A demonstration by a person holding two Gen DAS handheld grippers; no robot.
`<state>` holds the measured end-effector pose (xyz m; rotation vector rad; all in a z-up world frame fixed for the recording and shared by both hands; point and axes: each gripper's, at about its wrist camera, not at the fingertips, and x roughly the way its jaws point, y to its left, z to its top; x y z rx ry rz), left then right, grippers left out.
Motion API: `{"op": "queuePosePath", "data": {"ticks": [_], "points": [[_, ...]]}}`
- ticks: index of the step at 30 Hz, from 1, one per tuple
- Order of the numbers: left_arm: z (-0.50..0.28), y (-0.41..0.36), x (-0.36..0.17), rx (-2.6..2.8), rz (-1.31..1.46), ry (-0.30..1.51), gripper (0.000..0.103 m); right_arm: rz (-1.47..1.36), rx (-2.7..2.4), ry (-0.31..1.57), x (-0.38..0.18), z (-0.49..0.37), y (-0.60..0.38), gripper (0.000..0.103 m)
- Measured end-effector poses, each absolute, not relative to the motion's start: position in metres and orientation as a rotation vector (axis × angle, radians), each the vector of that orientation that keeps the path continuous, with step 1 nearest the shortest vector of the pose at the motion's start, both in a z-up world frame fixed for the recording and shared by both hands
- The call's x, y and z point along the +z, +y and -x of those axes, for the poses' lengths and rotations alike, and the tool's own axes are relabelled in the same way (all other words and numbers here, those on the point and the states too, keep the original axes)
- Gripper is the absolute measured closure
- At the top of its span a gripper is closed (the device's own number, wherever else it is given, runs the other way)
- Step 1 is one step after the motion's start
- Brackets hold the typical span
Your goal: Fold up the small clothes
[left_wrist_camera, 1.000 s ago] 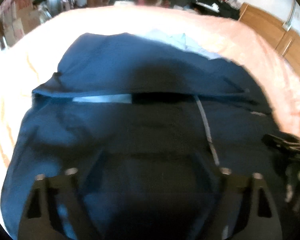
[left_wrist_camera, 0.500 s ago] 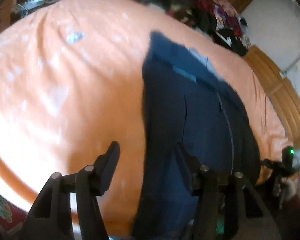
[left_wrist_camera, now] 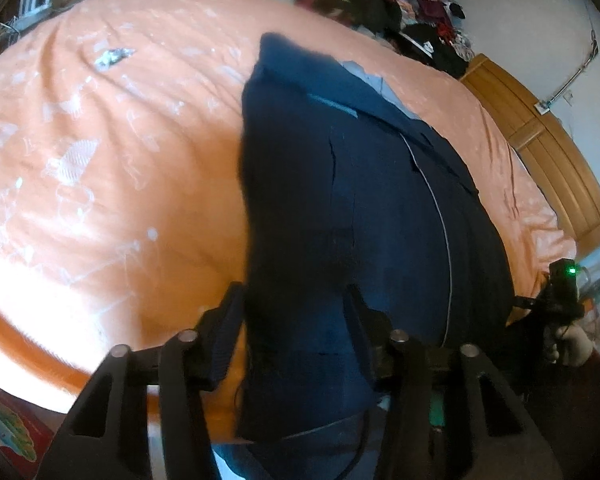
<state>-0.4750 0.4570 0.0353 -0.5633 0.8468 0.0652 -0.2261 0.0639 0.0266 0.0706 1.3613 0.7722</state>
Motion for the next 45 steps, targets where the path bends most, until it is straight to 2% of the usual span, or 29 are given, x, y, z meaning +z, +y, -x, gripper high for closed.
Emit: {"op": "queuePosePath", "data": {"ticks": [4, 6, 9, 11, 12, 13, 16, 20, 21, 27, 32, 35, 40, 43, 45], "points": [[0.478, 0.463, 0.034, 0.091, 0.555, 0.849, 0.072, -0.093, 0.768, 1.369, 0.023, 0.22, 0.062, 0.041], [0.48, 0.467, 0.031, 0.104, 0.57, 0.846, 0.077, -0.103, 0.769, 1.363, 0.021, 0.221, 0.062, 0.038], [0.478, 0.462, 0.029, 0.064, 0.566, 0.863, 0.076, -0.082, 0.77, 1.365, 0.022, 0.229, 0.062, 0.035], [0.477, 0.455, 0.03, 0.032, 0.561, 0.874, 0.078, -0.081, 0.78, 1.381, 0.025, 0.233, 0.063, 0.051], [0.475, 0.452, 0.031, 0.007, 0.575, 0.878, 0.09, -0.108, 0.789, 1.384, 0.029, 0.233, 0.061, 0.07], [0.473, 0.451, 0.032, 0.001, 0.597, 0.879, 0.093, -0.192, 0.809, 1.375, 0.037, 0.23, 0.053, 0.09], [0.474, 0.462, 0.056, -0.073, 0.732, 0.768, 0.094, -0.384, 0.918, 1.306, 0.07, 0.223, 0.042, 0.093], [0.466, 0.477, 0.099, -0.142, 0.786, 0.628, 0.094, -0.444, 1.022, 1.232, 0.108, 0.212, 0.051, 0.096], [0.462, 0.48, 0.108, -0.157, 0.796, 0.607, 0.094, -0.462, 1.037, 1.216, 0.114, 0.21, 0.052, 0.101], [0.433, 0.5, 0.147, -0.194, 0.836, 0.513, 0.094, -0.532, 1.114, 1.11, 0.154, 0.184, 0.063, 0.101], [0.4, 0.508, 0.161, -0.193, 0.772, 0.538, 0.094, -0.346, 1.083, 1.192, 0.143, 0.161, 0.076, 0.096], [0.394, 0.5, 0.15, -0.203, 0.74, 0.606, 0.093, -0.291, 0.989, 1.282, 0.114, 0.163, 0.06, 0.086], [0.407, 0.495, 0.108, -0.173, 0.826, 0.65, 0.093, -0.361, 0.874, 1.386, 0.061, 0.169, 0.037, 0.058], [0.415, 0.489, 0.095, -0.165, 0.843, 0.662, 0.093, -0.343, 0.84, 1.421, 0.044, 0.182, 0.035, 0.051], [0.422, 0.489, 0.09, -0.158, 0.851, 0.664, 0.093, -0.325, 0.834, 1.426, 0.039, 0.189, 0.033, 0.049]]}}
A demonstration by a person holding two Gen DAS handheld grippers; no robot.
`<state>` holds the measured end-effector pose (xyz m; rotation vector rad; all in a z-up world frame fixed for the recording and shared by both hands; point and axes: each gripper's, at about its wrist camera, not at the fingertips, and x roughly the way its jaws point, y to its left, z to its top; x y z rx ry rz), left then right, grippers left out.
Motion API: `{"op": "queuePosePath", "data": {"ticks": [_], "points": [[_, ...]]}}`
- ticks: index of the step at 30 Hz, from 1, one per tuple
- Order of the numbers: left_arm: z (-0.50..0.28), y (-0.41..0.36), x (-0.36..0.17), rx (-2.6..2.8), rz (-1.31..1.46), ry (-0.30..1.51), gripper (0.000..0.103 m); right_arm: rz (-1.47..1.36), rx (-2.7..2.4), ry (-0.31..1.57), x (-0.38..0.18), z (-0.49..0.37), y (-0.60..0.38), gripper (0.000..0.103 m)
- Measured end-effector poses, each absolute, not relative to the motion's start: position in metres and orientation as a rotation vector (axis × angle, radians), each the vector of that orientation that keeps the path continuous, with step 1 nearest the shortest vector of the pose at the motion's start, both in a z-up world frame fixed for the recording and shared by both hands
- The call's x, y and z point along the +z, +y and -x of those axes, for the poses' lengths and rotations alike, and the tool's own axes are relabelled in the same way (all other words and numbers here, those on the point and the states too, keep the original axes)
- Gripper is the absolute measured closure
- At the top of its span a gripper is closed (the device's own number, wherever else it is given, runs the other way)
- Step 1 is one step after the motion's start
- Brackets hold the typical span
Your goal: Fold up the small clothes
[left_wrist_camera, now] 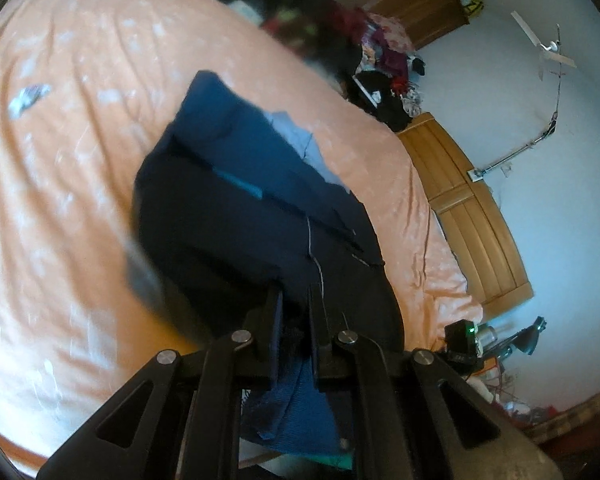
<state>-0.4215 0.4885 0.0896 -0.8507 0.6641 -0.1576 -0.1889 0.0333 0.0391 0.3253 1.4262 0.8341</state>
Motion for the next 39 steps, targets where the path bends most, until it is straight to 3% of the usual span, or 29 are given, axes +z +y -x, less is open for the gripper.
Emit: {"op": "queuePosePath", "data": {"ticks": [7, 19, 23, 24, 25, 28, 34, 36, 39], "points": [[0.437, 0.49, 0.085, -0.14, 0.859, 0.653, 0.093, -0.245, 0.738, 1.259, 0.055, 0.193, 0.015, 0.046], [0.441, 0.487, 0.079, -0.14, 0.865, 0.654, 0.093, -0.314, 0.867, 1.432, 0.01, 0.219, 0.038, 0.052], [0.444, 0.49, 0.068, -0.122, 0.884, 0.669, 0.093, -0.338, 0.846, 1.408, 0.009, 0.219, 0.027, 0.053], [0.445, 0.492, 0.065, -0.118, 0.889, 0.671, 0.093, -0.34, 0.848, 1.416, 0.009, 0.219, 0.028, 0.062], [0.446, 0.492, 0.063, -0.112, 0.896, 0.673, 0.093, -0.362, 0.88, 1.424, 0.015, 0.22, 0.028, 0.08], [0.447, 0.493, 0.068, -0.115, 0.928, 0.644, 0.093, -0.494, 1.012, 1.329, 0.056, 0.216, 0.032, 0.097], [0.411, 0.516, 0.127, -0.143, 0.946, 0.479, 0.096, -0.552, 1.181, 1.113, 0.151, 0.148, 0.066, 0.098], [0.385, 0.535, 0.148, -0.13, 0.951, 0.42, 0.103, -0.555, 1.174, 1.075, 0.165, 0.112, 0.08, 0.098], [0.334, 0.572, 0.179, -0.069, 0.931, 0.338, 0.103, -0.527, 1.114, 1.056, 0.169, 0.04, 0.098, 0.097]]}}
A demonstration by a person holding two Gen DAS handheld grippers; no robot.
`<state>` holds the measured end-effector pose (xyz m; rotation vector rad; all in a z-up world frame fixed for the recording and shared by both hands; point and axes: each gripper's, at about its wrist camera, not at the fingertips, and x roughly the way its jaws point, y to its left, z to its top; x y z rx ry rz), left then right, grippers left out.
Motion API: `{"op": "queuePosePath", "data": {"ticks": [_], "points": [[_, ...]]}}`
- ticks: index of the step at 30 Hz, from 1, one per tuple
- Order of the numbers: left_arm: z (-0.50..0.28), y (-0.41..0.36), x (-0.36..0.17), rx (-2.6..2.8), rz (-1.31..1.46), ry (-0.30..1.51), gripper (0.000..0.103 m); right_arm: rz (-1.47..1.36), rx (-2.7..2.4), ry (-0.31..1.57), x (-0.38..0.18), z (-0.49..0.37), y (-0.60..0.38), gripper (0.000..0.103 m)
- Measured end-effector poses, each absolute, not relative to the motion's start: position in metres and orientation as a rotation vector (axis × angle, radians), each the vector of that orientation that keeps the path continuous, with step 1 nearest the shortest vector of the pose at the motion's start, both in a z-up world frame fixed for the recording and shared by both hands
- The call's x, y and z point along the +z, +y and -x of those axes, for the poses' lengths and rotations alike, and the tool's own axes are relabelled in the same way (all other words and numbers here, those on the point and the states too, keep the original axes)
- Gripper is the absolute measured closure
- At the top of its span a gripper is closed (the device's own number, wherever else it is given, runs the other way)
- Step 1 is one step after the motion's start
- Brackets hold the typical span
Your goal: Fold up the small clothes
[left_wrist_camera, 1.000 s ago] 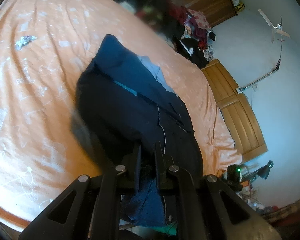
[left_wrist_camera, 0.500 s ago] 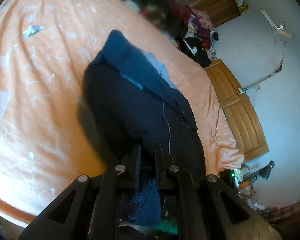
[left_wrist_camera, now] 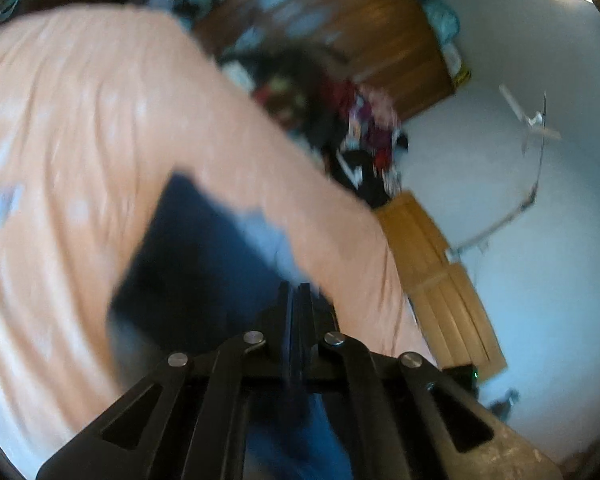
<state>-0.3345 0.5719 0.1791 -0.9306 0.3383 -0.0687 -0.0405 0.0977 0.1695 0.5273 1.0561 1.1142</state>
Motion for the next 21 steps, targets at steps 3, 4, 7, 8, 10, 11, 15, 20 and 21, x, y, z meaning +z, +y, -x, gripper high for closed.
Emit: {"op": "queuePosePath", "data": {"ticks": [3, 4, 7, 8, 10, 11, 15, 20, 21], "points": [[0.268, 0.608, 0.184, 0.054, 0.903, 0.346, 0.103, -0.5, 1.032, 1.1, 0.145, -0.028, 0.126, 0.097], [0.238, 0.619, 0.176, 0.084, 0.906, 0.39, 0.103, -0.498, 0.972, 1.123, 0.13, -0.055, 0.132, 0.097], [0.184, 0.638, 0.156, 0.168, 0.874, 0.497, 0.103, -0.518, 0.851, 1.17, 0.09, -0.1, 0.136, 0.096], [0.174, 0.643, 0.152, 0.169, 0.86, 0.512, 0.103, -0.521, 0.827, 1.196, 0.077, -0.108, 0.135, 0.096], [0.167, 0.65, 0.15, 0.196, 0.83, 0.504, 0.103, -0.536, 0.781, 1.271, 0.044, -0.126, 0.129, 0.084], [0.168, 0.651, 0.147, 0.204, 0.82, 0.497, 0.103, -0.549, 0.762, 1.301, 0.033, -0.13, 0.125, 0.08], [0.184, 0.655, 0.135, 0.26, 0.777, 0.499, 0.103, -0.614, 0.751, 1.293, 0.017, -0.124, 0.104, 0.065], [0.196, 0.642, 0.11, 0.251, 0.738, 0.59, 0.103, -0.588, 0.81, 1.162, 0.05, -0.106, 0.1, 0.027], [0.196, 0.636, 0.106, 0.243, 0.727, 0.602, 0.103, -0.563, 0.81, 1.145, 0.054, -0.105, 0.102, 0.027]]}}
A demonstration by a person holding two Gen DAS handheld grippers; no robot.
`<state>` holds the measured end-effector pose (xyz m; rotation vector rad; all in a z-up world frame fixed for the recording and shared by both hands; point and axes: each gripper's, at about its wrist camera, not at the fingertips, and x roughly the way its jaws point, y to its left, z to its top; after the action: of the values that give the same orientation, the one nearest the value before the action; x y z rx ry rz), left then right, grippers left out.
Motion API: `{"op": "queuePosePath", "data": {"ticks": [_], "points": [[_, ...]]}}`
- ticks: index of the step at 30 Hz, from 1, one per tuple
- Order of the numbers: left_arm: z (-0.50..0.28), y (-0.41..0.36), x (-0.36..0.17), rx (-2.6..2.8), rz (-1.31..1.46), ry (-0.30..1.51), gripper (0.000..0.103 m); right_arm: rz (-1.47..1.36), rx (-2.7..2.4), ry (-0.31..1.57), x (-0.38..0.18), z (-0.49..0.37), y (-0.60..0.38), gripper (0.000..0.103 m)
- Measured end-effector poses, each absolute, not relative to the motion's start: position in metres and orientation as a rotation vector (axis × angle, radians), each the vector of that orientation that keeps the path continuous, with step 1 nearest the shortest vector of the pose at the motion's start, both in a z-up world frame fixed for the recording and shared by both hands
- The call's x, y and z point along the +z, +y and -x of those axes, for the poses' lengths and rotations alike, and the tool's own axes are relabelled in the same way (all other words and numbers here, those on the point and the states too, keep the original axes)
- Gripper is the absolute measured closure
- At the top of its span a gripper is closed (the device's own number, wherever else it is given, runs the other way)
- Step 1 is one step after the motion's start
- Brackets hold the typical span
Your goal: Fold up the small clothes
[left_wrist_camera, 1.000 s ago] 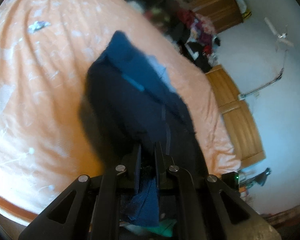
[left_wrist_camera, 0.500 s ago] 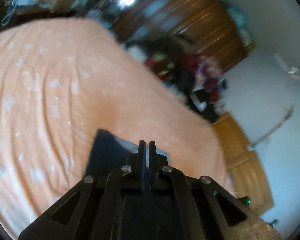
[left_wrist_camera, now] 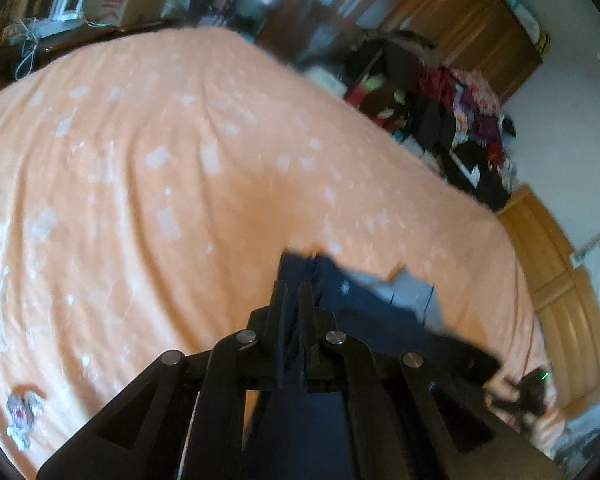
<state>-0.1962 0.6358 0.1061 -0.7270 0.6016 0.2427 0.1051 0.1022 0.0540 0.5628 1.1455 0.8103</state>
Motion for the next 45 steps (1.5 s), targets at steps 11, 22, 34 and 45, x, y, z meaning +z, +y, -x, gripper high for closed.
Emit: {"op": "queuePosePath", "data": {"ticks": [11, 22, 34, 45], "points": [[0.231, 0.55, 0.076, 0.119, 0.68, 0.686, 0.103, -0.254, 0.733, 1.102, 0.049, -0.113, 0.151, 0.037], [0.289, 0.506, 0.03, 0.141, 0.837, 0.71, 0.088, -0.121, 0.615, 1.059, 0.059, -0.081, 0.132, 0.094], [0.279, 0.522, 0.005, 0.245, 1.014, 0.547, 0.059, -0.156, 0.769, 1.082, 0.057, 0.023, 0.163, 0.052], [0.23, 0.549, -0.001, 0.319, 1.057, 0.501, 0.099, -0.112, 0.843, 1.073, 0.075, 0.037, 0.202, 0.046]]}}
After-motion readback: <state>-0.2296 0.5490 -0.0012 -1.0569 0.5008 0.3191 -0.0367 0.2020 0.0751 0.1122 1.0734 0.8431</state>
